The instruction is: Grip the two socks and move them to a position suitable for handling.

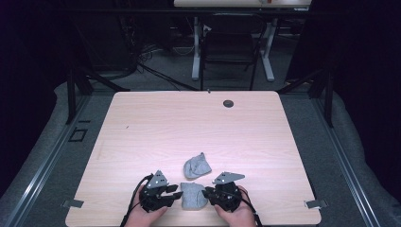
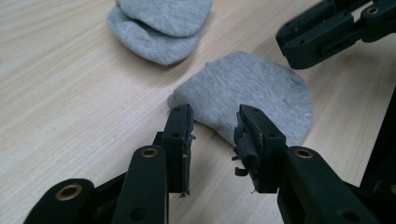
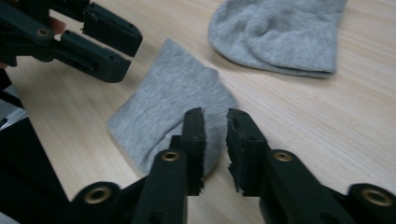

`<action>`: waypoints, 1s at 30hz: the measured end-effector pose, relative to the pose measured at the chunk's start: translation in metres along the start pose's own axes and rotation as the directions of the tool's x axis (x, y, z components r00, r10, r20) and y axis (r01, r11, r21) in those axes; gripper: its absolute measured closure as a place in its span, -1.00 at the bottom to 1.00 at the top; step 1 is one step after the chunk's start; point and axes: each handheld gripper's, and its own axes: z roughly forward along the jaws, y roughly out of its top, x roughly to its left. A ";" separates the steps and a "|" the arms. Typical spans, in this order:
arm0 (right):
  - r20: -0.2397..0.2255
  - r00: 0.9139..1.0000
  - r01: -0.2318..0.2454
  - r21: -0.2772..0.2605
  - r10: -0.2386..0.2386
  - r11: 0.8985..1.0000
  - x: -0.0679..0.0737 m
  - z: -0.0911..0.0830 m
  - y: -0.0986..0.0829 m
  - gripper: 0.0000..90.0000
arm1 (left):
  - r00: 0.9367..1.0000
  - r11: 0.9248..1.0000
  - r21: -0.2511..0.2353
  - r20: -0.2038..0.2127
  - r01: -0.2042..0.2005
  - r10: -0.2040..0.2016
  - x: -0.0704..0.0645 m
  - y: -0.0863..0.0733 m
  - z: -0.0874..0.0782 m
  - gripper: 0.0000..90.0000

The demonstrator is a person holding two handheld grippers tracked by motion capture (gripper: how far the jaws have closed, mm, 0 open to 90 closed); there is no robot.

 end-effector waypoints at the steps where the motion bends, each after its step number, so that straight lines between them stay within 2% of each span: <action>1: 0.026 1.000 -0.005 -0.022 0.005 1.000 -0.004 -0.002 0.000 0.58 | 1.000 1.000 0.003 -0.002 -0.010 0.010 -0.001 0.000 0.001 0.47; 2: 0.026 1.000 -0.005 -0.022 0.005 1.000 -0.004 -0.002 0.000 0.58 | 1.000 1.000 0.003 -0.002 -0.010 0.010 -0.001 0.000 0.001 0.47; 3: 0.045 0.999 -0.002 -0.024 0.003 1.000 -0.007 -0.004 0.000 0.59 | 1.000 1.000 0.003 0.001 -0.011 0.011 -0.001 0.000 0.001 0.47; 4: 0.058 0.998 0.004 0.001 -0.004 1.000 -0.013 -0.004 0.000 0.63 | 1.000 1.000 0.001 0.003 -0.006 0.006 -0.002 0.000 0.001 0.52; 6: 0.062 0.998 -0.005 0.010 0.004 1.000 -0.014 -0.003 -0.002 0.66 | 1.000 1.000 0.000 0.005 -0.013 0.013 -0.003 0.000 0.002 0.55; 7: 0.066 0.998 0.003 0.041 -0.005 0.999 -0.017 0.000 -0.005 0.72 | 1.000 1.000 0.007 0.010 -0.018 0.018 -0.004 0.000 0.003 0.56; 8: 0.066 0.998 0.003 0.041 -0.005 0.999 -0.017 0.000 -0.005 0.72 | 1.000 1.000 0.010 0.013 -0.020 0.020 -0.005 0.000 0.004 0.56; 11: 0.048 0.999 -0.013 0.049 0.011 0.999 -0.017 0.004 -0.006 0.77 | 0.999 0.999 0.024 0.018 -0.028 0.027 -0.008 0.000 0.008 0.56; 16: 0.019 1.000 0.003 0.043 -0.004 0.999 -0.012 0.012 -0.005 0.74 | 0.999 0.998 0.045 0.012 -0.046 0.045 -0.010 0.000 0.016 0.59; 20: 0.001 1.000 0.000 0.055 0.000 0.999 -0.010 0.012 -0.004 0.72 | 0.999 0.998 0.049 0.012 -0.045 0.044 -0.010 -0.001 0.018 0.60; 23: -0.055 0.998 -0.033 0.036 0.035 0.999 -0.010 0.014 -0.005 0.67 | 0.999 0.998 0.049 0.011 -0.044 0.043 -0.009 -0.001 0.020 0.62; 25: -0.066 0.997 -0.036 0.040 0.039 0.999 -0.011 0.013 -0.004 0.65 | 0.999 0.998 0.052 0.016 -0.041 0.040 -0.009 -0.001 0.020 0.62; 28: -0.115 0.992 -0.050 0.024 0.052 0.998 -0.009 0.012 -0.003 0.58 | 0.999 0.998 0.049 0.016 -0.042 0.042 -0.010 -0.001 0.021 0.63; 30: -0.121 0.991 -0.057 0.021 0.059 0.998 -0.009 0.013 -0.003 0.55 | 0.999 0.998 0.047 0.016 -0.043 0.043 -0.010 -0.001 0.021 0.63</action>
